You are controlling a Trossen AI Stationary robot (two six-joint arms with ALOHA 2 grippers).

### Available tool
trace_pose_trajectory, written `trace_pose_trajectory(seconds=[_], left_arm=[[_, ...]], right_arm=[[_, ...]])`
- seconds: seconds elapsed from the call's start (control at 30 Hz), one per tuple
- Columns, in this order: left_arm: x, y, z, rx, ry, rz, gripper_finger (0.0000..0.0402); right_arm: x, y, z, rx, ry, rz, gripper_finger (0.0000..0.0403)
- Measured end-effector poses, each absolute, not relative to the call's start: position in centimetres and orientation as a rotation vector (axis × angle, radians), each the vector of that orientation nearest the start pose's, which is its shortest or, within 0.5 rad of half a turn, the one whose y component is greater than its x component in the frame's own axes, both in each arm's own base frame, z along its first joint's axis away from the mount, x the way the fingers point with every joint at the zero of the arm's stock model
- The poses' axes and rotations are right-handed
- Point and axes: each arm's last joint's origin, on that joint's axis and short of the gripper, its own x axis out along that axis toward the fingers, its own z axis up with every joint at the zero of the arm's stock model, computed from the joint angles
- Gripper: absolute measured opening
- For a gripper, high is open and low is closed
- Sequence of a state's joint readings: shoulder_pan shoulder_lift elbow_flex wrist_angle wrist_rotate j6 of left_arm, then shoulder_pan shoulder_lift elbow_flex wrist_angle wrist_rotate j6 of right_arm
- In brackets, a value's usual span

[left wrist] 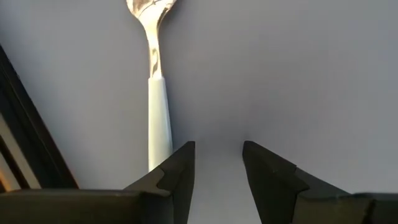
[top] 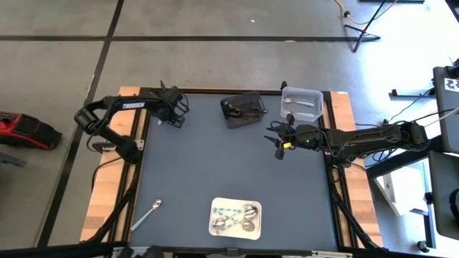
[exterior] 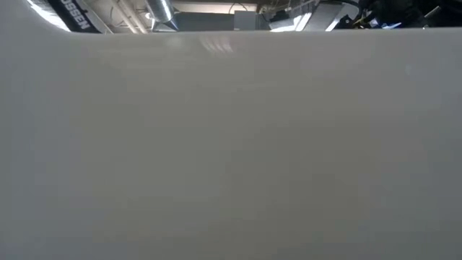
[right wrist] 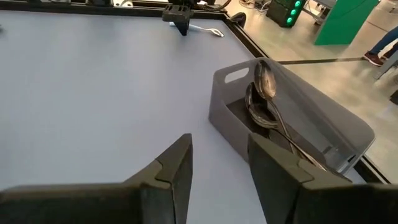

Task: Sort silverware by color (type)
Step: Put the blue spoon into the transparent bin

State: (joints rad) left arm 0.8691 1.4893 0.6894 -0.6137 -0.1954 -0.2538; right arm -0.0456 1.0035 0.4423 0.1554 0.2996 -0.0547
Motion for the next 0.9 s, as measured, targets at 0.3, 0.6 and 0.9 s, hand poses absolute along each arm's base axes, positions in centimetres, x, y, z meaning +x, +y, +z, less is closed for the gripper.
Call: trace_pose_trajectory(seconds=[0.3, 0.6, 0.9], left_arm=[[14.6, 17.8, 14.0, -0.646, 1.328, 1.043, 0.0134], [15.5, 18.8, 16.2, -0.485, 1.321, 1.245, 0.0131], [14.6, 20.5, 13.8, -0.611, 1.432, 1.188, 0.0131]], right_arm=[[20.5, -1.8, 20.9, -0.105, 0.414, -0.332, 0.0142], [20.5, -1.8, 20.9, -0.095, 0.412, -0.327, 0.0142], [20.5, -1.8, 20.9, -0.095, 0.412, -0.326, 0.0142]])
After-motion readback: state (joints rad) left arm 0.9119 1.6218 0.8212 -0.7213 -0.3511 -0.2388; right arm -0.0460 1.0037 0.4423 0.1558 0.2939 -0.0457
